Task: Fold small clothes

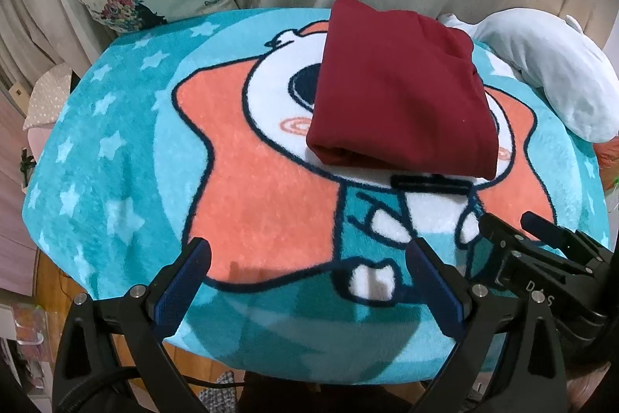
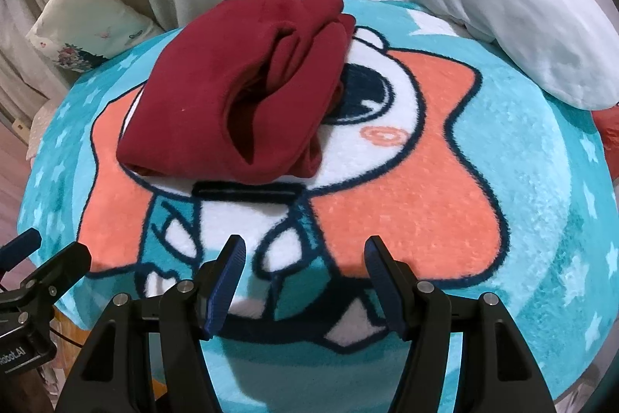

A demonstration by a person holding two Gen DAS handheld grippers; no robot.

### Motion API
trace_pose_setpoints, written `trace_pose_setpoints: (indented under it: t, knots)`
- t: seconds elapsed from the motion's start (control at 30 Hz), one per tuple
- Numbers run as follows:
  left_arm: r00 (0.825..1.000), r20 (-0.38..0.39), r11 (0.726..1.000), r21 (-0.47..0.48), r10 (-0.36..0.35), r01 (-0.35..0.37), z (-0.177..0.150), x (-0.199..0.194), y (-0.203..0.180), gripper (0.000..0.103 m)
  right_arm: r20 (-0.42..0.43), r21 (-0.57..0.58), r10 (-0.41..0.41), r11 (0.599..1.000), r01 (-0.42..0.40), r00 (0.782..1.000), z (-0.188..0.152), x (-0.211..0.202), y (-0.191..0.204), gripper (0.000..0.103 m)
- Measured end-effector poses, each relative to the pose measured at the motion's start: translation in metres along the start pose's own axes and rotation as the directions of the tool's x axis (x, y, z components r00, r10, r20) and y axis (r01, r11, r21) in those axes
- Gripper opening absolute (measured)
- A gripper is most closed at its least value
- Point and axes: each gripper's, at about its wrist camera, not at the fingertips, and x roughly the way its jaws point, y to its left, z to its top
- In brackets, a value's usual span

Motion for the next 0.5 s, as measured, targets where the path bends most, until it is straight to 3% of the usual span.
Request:
trace_pose_setpoints:
  t: [0.5]
  knots:
    - [0.998,-0.049,0.998,-0.032,-0.049,0.047,-0.0031,0.0099,0.0019,0.100,-0.005,-0.050,-0.065,0.997,0.065,0.998,-0.0042,0.0023,0.0032,0.068]
